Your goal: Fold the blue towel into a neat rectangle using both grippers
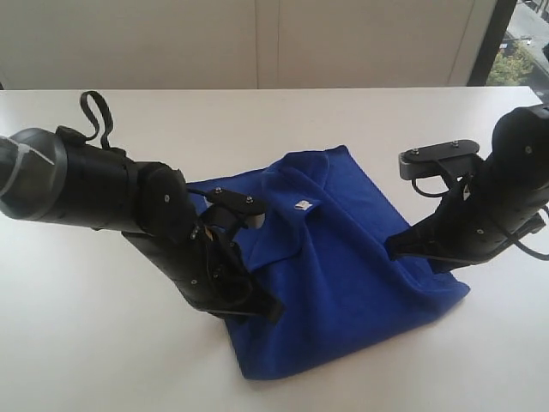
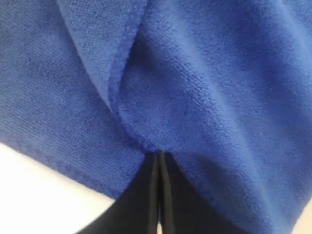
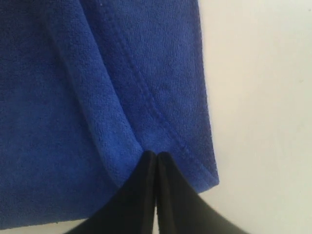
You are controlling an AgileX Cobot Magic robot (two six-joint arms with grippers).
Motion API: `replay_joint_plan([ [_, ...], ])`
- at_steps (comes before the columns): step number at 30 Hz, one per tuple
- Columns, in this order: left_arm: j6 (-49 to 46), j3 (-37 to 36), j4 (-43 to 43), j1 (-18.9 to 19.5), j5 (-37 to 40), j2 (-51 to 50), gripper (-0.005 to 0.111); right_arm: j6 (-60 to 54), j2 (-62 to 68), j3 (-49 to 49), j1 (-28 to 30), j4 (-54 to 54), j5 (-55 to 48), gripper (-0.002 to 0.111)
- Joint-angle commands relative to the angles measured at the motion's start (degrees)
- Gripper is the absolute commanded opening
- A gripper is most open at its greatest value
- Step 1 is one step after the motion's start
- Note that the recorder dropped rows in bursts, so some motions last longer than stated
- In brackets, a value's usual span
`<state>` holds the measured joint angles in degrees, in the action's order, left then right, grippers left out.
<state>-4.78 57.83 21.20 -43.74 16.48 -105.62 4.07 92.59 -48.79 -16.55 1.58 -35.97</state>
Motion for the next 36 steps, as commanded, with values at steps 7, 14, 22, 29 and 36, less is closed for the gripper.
replay_joint_plan([
  [7,0.27,-0.44,-13.59,5.74,11.82,-2.30,0.000,0.27,-0.42,0.23,-0.08,0.39,0.29,0.000],
  [14,0.08,-0.15,-21.20,9.67,14.66,-2.30,0.000,0.27,-0.42,0.23,-0.08,0.39,0.55,0.000],
  [22,0.31,3.97,-26.92,9.87,18.58,-2.30,0.000,0.27,-0.42,0.23,-0.08,0.39,0.63,0.000],
  [29,0.31,6.02,-26.96,9.87,19.90,-2.30,0.000,0.27,-0.42,0.23,-0.08,0.18,1.12,0.000],
  [36,0.54,8.43,-23.55,9.87,21.74,1.60,0.000,1.26,-0.64,0.23,-0.08,-0.51,2.42,0.000],
])
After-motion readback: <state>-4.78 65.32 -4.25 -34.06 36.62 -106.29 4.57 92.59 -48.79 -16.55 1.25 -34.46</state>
